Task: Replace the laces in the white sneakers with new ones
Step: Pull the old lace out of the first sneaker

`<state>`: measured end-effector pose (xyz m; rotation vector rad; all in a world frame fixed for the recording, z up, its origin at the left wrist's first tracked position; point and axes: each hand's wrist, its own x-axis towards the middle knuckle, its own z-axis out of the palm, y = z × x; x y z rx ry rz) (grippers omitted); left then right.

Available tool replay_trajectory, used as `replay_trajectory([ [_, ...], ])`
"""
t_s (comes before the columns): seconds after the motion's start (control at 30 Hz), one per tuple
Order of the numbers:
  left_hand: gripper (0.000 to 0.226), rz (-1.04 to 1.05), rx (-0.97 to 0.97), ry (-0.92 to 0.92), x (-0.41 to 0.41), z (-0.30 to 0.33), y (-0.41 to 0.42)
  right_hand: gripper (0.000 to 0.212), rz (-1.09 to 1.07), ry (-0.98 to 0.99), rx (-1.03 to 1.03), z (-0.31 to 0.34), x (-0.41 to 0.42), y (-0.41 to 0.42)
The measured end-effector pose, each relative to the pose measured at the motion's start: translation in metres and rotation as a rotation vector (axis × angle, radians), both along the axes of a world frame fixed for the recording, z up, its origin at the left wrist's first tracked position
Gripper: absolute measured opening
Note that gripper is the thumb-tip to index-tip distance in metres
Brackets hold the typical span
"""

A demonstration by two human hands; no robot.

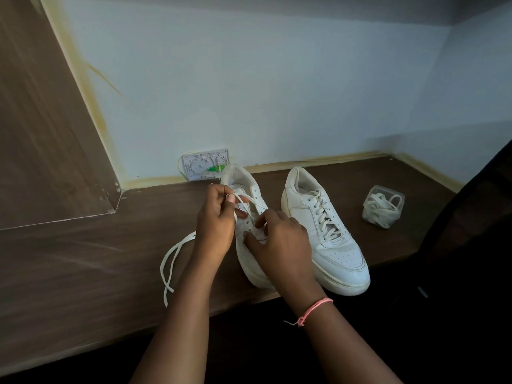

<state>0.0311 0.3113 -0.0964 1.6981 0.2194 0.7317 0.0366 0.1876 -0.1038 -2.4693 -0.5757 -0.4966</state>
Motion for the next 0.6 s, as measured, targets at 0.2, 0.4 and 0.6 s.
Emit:
replay_trajectory([
  [0.2, 0.02, -0.003, -0.012, 0.021, 0.001, -0.002, 0.002, 0.027, -0.031, 0.014, 0.017, -0.002, 0.005, 0.003],
  [0.4, 0.019, 0.001, -0.019, 0.019, 0.002, -0.003, 0.001, 0.021, -0.025, 0.178, 0.09, -0.003, 0.01, 0.0],
  [0.6, 0.018, 0.023, -0.065, 0.008, 0.001, 0.0, 0.002, 0.02, -0.053, 0.09, 0.044, -0.005, 0.005, 0.003],
])
